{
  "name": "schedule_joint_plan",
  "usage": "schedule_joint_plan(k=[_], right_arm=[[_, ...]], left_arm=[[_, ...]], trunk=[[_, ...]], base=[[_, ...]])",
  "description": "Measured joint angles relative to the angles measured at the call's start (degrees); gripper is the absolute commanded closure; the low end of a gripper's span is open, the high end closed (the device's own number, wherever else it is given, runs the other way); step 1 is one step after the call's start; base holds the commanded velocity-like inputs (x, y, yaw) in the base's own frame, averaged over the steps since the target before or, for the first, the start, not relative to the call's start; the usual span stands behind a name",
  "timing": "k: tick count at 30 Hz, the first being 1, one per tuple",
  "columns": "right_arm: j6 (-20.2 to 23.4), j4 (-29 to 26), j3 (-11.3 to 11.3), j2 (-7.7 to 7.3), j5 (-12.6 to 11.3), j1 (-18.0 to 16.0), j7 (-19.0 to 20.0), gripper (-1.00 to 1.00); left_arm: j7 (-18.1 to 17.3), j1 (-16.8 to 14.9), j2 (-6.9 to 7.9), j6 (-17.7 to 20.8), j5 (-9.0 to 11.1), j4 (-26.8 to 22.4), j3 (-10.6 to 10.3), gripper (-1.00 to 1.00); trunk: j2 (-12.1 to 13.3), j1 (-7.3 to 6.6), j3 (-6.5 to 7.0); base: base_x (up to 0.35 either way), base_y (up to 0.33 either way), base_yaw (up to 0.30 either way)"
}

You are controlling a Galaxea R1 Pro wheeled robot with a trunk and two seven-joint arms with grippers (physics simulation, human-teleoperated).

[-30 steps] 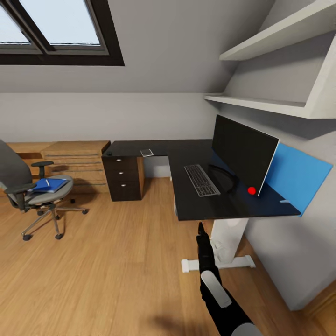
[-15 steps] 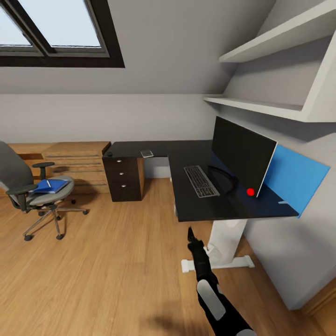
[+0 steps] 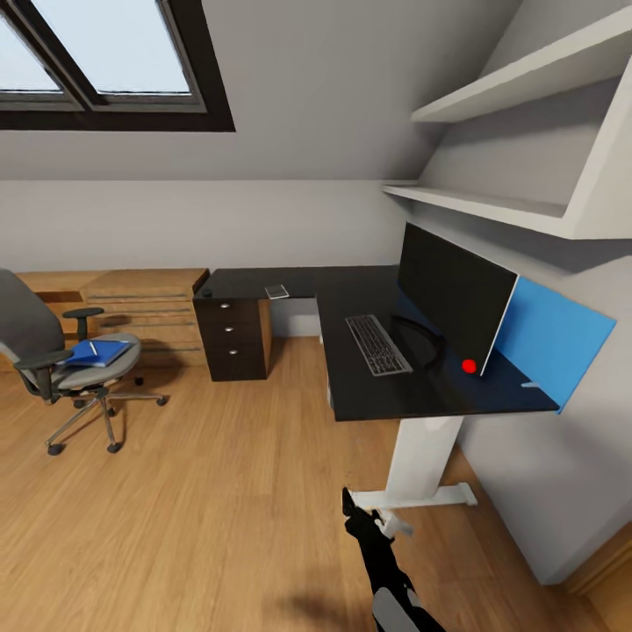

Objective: In the bedroom, organize the workspace by keeping the computer under the desk, ensuring the monitor is on the desk, placing the keyboard on the desk next to the monitor, placing the mouse on the desk next to the keyboard, moving the folder from the swivel chair onto the desk next to the mouse, stacking the notebook on top of the folder with the pen on top of the notebook, and positioning the swivel chair next to the desk.

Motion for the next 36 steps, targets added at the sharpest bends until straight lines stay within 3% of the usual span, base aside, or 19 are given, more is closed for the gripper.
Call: schedule_joint_plan(k=[7, 12, 20, 36], right_arm=[[-0.8, 10.5, 0.2, 0.0, 8.2, 0.1, 2.7, -1.0], [-2.7, 15.4, 0.3, -1.35, 11.2, 0.2, 3.3, -1.0], [-4.0, 22.2, 0.2, -2.37, 12.4, 0.2, 3.4, -1.0], [-7.3, 26.1, 0.2, -3.19, 12.6, 0.2, 3.3, -1.0]], left_arm=[[0.0, 0.0, -0.02, 0.6, 0.0, 0.9, 0.0, -1.0], [-0.2, 0.0, -0.06, 3.4, 0.0, 1.0, 0.0, -1.0], [-0.6, 0.0, -0.02, 10.1, 0.1, 1.2, 0.0, -1.0], [-0.8, -1.1, 0.09, 11.7, -0.1, 10.8, -0.2, -1.0]], trunk=[[2.8, -1.54, 1.26], [4.8, -2.64, 2.16], [8.0, -4.4, 3.6], [14.5, -7.91, 6.48]], base=[[0.0, 0.0, 0.0], [0.0, 0.0, 0.0], [0.0, 0.0, 0.0], [0.0, 0.0, 0.0]])
